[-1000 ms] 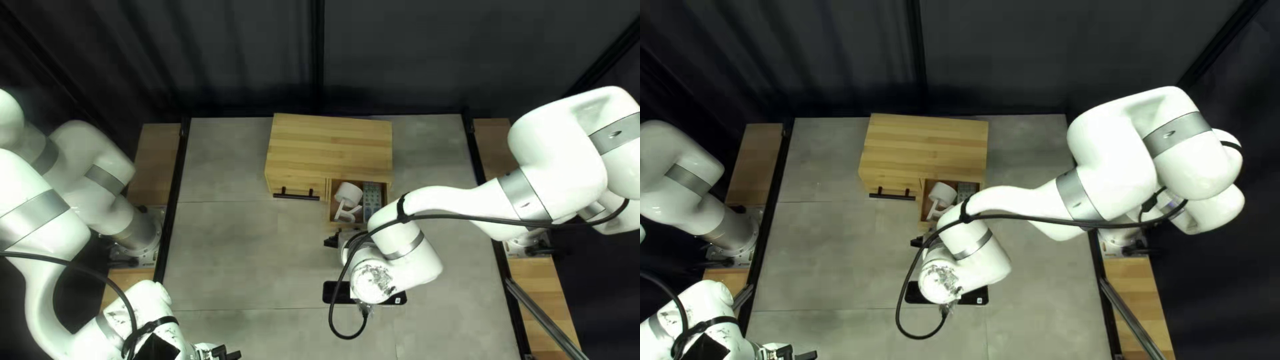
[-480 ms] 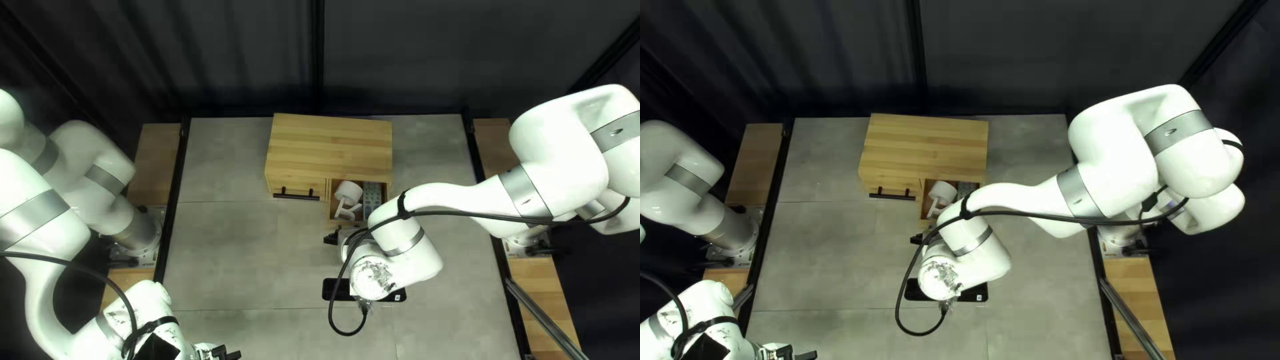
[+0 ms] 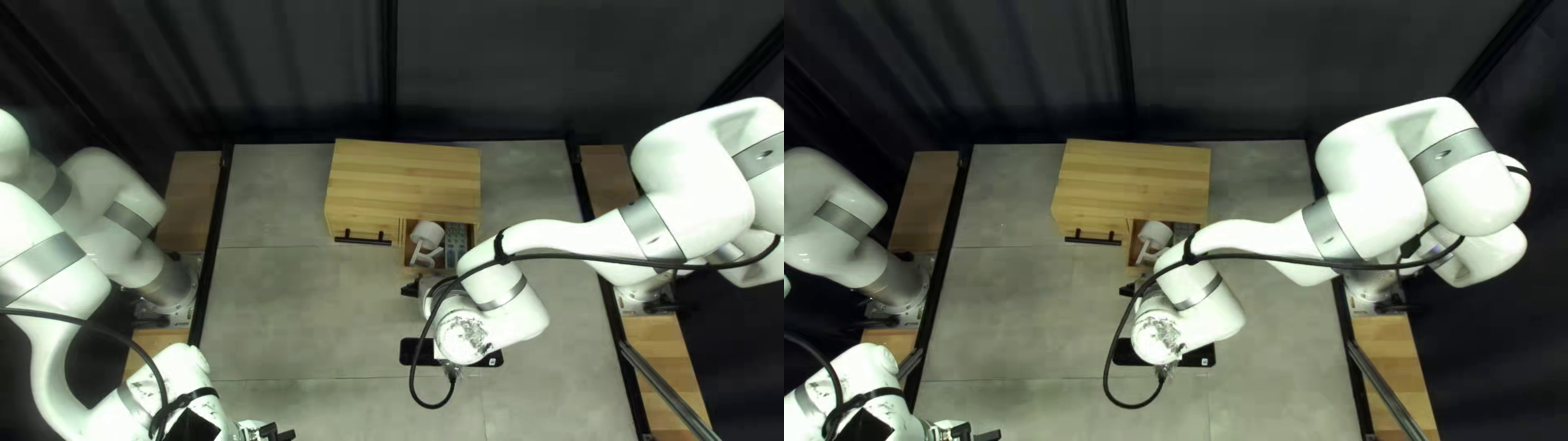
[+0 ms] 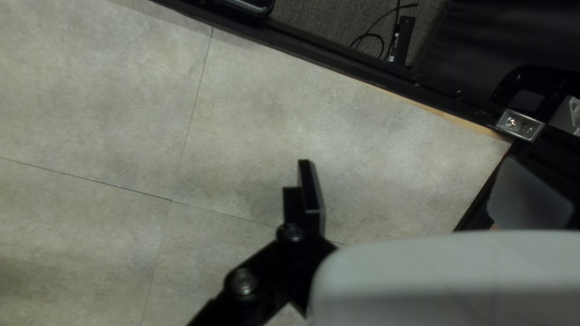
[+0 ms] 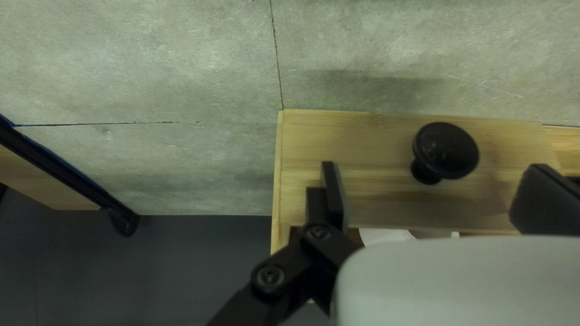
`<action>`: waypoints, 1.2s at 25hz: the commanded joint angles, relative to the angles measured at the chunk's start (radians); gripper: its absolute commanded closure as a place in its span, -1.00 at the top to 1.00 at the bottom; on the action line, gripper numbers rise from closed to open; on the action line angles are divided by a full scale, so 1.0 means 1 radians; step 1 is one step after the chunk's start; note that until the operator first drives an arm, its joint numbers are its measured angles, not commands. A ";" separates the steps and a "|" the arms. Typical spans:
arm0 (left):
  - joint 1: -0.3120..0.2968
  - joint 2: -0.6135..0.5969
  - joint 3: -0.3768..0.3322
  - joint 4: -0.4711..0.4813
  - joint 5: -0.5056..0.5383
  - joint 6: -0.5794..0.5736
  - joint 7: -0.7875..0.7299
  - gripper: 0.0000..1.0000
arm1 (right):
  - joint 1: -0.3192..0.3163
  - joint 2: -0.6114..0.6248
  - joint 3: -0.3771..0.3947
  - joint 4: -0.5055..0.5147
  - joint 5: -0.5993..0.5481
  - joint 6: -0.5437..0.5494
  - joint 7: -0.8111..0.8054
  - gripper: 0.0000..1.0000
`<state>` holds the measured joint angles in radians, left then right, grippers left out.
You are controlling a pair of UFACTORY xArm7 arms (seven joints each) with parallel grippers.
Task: Open drawers and place objects into drawer and close
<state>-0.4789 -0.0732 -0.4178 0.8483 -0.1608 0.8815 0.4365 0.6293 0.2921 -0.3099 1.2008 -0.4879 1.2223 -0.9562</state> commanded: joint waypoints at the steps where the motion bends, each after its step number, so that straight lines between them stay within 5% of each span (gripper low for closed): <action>1: 0.000 0.000 0.000 0.000 0.000 0.000 0.000 1.00 | -0.001 -0.001 -0.001 0.001 -0.002 0.000 -0.003 1.00; 30: 0.000 0.000 0.000 0.000 0.000 0.000 0.000 1.00 | 0.012 0.029 0.020 0.054 0.039 0.009 0.011 1.00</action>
<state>-0.4789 -0.0732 -0.4178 0.8483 -0.1608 0.8815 0.4365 0.6405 0.3184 -0.2928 1.2530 -0.4548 1.2359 -0.9474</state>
